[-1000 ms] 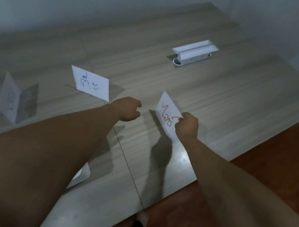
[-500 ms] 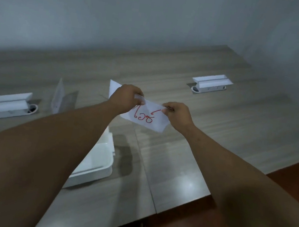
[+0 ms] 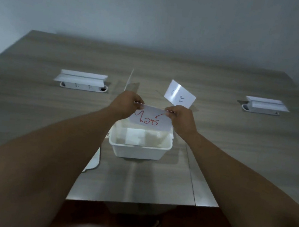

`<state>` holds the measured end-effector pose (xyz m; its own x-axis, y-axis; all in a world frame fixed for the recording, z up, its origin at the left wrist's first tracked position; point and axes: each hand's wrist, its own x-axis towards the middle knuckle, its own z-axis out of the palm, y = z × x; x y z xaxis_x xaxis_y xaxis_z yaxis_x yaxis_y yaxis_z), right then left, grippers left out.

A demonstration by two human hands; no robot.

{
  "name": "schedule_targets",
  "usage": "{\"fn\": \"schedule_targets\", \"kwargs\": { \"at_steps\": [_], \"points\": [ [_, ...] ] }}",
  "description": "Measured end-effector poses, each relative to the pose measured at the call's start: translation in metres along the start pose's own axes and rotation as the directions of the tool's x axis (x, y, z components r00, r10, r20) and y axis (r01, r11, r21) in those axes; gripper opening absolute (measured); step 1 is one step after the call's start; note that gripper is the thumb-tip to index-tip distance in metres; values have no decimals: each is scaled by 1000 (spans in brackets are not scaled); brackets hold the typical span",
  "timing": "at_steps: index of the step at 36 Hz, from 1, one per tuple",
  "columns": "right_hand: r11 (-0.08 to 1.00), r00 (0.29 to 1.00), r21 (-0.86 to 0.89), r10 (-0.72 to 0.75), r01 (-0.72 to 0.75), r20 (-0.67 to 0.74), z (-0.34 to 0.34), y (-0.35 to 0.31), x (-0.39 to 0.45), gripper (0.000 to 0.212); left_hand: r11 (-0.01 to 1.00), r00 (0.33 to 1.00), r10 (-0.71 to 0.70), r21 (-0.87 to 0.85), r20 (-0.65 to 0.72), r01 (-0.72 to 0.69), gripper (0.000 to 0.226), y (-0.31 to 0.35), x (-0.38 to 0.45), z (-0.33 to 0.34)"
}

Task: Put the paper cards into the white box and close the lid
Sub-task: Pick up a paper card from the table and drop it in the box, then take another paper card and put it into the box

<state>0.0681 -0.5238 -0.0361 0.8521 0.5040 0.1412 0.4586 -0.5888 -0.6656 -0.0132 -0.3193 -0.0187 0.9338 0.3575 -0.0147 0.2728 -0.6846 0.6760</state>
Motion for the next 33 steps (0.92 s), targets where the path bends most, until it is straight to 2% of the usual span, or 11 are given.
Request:
{"fn": "schedule_targets", "kwargs": {
  "at_steps": [10,14,17,20,23,26,28,33],
  "points": [
    [999,976,-42,41,-33,214,56,9,-20,21,989,986,-124,91,109,114,18,-61,-42,23],
    [996,947,-31,94,-88,307,67,24,-27,21,980,974,-138,169,178,108,19,-73,-44,37],
    [994,906,-63,104,-86,411,67,34,-26,20,972,944,-157,217,291,94,20,-76,-48,45],
    [989,854,-147,91,-18,512,66,41,-23,18,969,898,-173,235,404,81,24,-77,-47,50],
    [985,813,-175,101,0,573,64,45,-12,20,963,875,-219,240,431,123,23,-74,-34,49],
    [981,759,-196,128,-1,638,60,42,3,27,957,847,-266,230,461,176,38,-70,-23,45],
    [986,778,-167,114,-12,618,54,40,14,26,955,852,-280,214,443,203,38,-67,-15,42],
    [994,888,-78,99,-71,449,29,45,57,25,951,904,-269,238,332,196,46,-45,23,31]
  ]
}}
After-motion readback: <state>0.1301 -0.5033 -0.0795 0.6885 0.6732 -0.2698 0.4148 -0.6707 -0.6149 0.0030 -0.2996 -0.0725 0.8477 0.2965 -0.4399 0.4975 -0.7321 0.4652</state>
